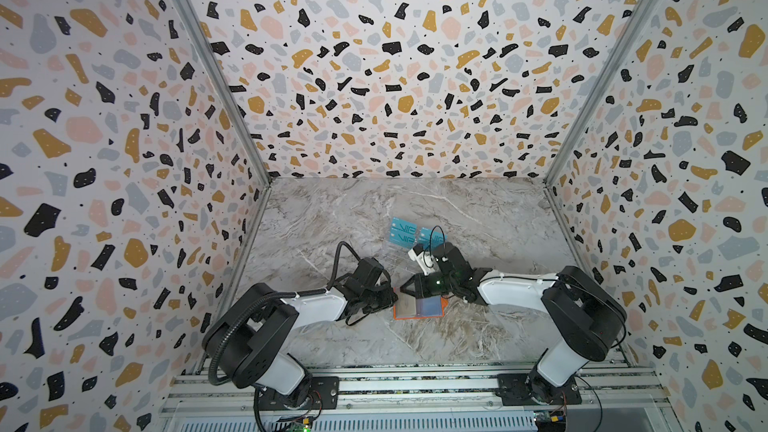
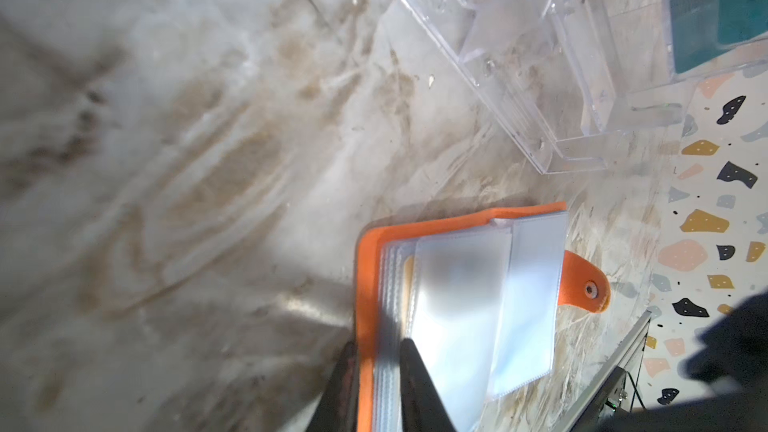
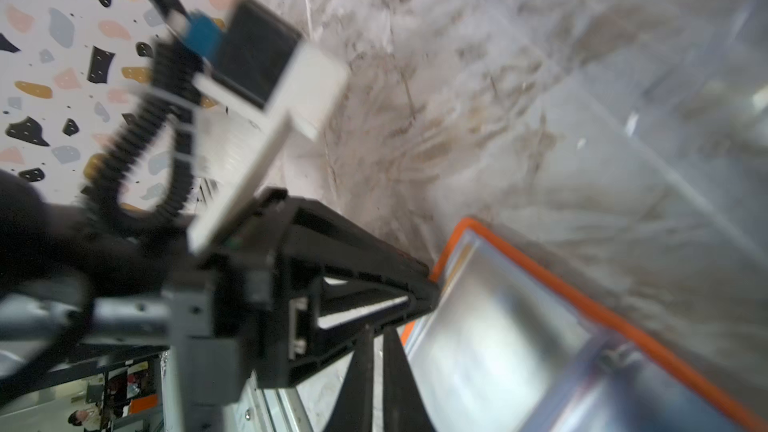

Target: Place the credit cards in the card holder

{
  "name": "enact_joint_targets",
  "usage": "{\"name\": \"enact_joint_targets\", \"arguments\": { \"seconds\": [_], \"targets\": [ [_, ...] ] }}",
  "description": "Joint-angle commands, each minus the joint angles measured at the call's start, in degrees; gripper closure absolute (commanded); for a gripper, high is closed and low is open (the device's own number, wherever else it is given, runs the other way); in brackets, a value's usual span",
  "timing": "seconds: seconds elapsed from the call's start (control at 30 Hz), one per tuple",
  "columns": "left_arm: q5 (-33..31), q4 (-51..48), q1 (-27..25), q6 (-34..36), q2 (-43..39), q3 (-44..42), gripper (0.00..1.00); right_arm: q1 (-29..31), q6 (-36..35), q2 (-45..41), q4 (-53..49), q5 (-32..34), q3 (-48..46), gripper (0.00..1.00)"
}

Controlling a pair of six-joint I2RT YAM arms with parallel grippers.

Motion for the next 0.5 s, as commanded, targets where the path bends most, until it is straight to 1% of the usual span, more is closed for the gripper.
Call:
{"name": "enact_joint_targets", "arguments": {
  "seconds": [0.0,0.07,0.2,0.3,0.37,0.47],
  "targets": [
    [-0.3,-3.6,-0.3,2.84,0.51,1.4,0.8,-4.12,-12.8,-2.0,-15.25,2.78,8.86,0.87],
    [-0.46,-4.16,-0.3,3.07,0.61,1.65,0.8,-6.45,-16.64,-1.55,-19.73,5.3,12.7,0.85],
    [-0.87,-5.23,-0.3,3.85,1.01,2.31,0.8,-10.21,-22.12,0.68,-24.04,7.31,19.0,0.81],
    [-1.02,-5.11,-0.3,3.88,0.93,2.22,0.79,-11.6,-26.93,4.57,-29.32,8.24,24.99,0.76],
    [-0.8,-4.79,-0.3,3.66,0.63,2.07,0.79,-12.54,-29.37,7.35,-33.35,7.08,29.2,0.75],
    [-0.57,-4.81,-0.3,3.63,0.49,2.05,0.79,-12.69,-31.77,8.63,-34.71,8.37,31.69,0.73]
  ]
}}
